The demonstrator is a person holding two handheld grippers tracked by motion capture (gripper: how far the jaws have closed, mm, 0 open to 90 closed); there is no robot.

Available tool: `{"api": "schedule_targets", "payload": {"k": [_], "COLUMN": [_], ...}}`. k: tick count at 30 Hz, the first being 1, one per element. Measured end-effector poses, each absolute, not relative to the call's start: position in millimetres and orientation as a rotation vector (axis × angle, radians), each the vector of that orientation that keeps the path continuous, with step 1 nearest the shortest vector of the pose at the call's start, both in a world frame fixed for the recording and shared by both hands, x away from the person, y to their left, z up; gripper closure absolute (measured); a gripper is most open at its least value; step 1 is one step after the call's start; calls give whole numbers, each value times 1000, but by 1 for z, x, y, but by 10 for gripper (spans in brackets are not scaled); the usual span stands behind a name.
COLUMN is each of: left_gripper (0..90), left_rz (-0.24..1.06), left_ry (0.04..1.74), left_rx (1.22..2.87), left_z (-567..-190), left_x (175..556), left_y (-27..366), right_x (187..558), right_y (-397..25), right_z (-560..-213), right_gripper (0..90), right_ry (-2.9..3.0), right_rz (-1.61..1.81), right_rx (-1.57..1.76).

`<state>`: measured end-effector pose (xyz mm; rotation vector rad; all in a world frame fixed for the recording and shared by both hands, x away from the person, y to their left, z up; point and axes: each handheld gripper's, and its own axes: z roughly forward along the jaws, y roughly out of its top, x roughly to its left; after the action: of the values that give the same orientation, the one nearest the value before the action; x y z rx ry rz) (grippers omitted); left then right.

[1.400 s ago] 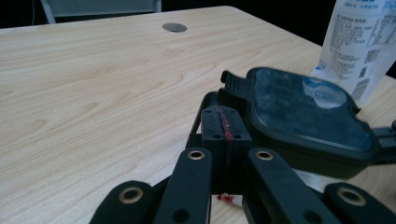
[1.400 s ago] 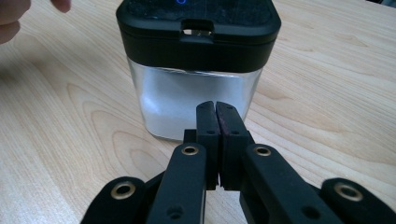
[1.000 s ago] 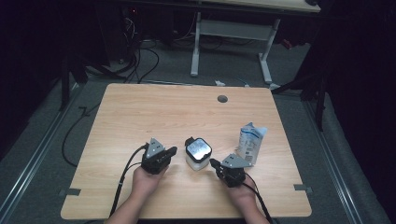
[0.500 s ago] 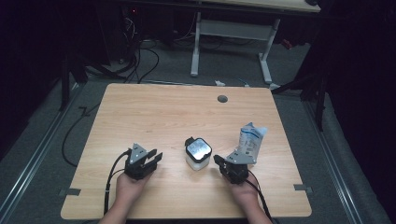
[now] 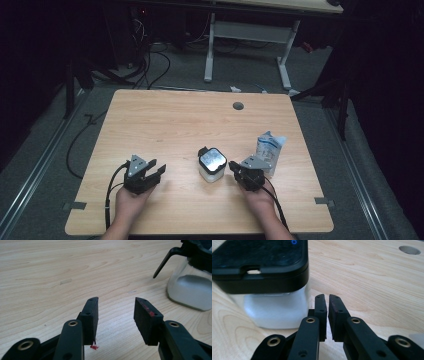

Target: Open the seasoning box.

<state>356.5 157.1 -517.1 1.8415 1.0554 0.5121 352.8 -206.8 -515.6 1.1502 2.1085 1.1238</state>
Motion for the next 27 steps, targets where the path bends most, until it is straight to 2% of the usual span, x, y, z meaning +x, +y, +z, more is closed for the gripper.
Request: {"api": "schedule_targets", "payload": {"k": [11,27], "left_gripper": [526,525], "left_rz": [515,507], "left_ry": [1086,1095], "left_rx": [1805,1790], "left_z": [-516,-515], "left_x": [360,360], "left_y": [170,175], "right_x": [364,346], "right_y": [-195,-186], "right_z": [-517,-517], "right_gripper": [857,867], "right_ry": [2138,2159], "right_rz": [1084,1106], "right_rx": [1125,1079]}}
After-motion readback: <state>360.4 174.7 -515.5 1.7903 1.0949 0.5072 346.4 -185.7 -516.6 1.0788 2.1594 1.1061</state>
